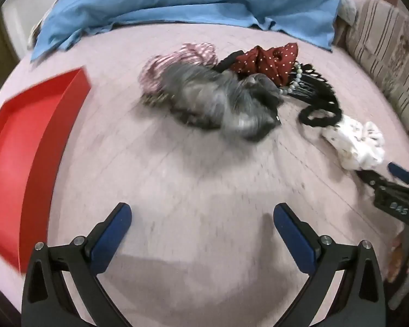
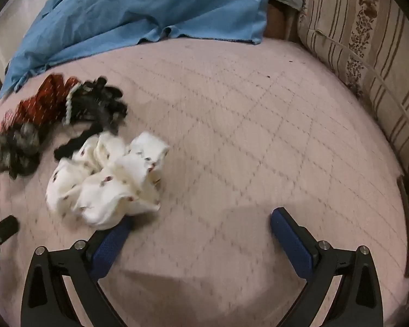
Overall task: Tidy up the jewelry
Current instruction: 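Move both tools toward the pile of scrunchies beside the red tray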
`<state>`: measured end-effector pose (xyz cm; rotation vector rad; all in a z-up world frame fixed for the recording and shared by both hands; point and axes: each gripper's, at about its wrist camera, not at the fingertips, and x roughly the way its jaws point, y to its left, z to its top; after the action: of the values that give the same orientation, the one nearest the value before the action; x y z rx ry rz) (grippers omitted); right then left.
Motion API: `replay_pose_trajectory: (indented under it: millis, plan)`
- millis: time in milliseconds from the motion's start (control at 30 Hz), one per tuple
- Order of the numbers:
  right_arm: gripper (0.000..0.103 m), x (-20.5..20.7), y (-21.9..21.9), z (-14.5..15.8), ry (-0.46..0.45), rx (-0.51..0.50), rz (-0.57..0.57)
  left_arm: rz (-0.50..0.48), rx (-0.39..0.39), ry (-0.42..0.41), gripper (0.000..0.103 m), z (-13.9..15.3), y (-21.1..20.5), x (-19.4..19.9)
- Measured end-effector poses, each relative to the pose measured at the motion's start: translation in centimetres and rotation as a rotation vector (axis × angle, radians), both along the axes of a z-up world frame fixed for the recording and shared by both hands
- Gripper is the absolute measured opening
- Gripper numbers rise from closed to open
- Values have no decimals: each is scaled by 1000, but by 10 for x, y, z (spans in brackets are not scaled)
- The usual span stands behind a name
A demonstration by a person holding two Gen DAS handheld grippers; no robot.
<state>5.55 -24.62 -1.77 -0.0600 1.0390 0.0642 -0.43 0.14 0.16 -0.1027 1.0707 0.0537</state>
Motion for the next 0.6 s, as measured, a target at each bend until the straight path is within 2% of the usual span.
replay_pose_trajectory:
  millis: [200,333,500,600]
  plan:
    - [103,-38,6,10,-36,-54,-22,25,11,-79,103,30,10,-39]
    - [103,-61,6,16,-20,-14,-47,53,0,-158,103,54,13,-60]
    - [103,-90,10,40,-79,3,-55,83,-17,-264,103,82,15,-85]
    - [103,-100,14,59,-127,7,-54,59,61,-264,103,102,2,-90]
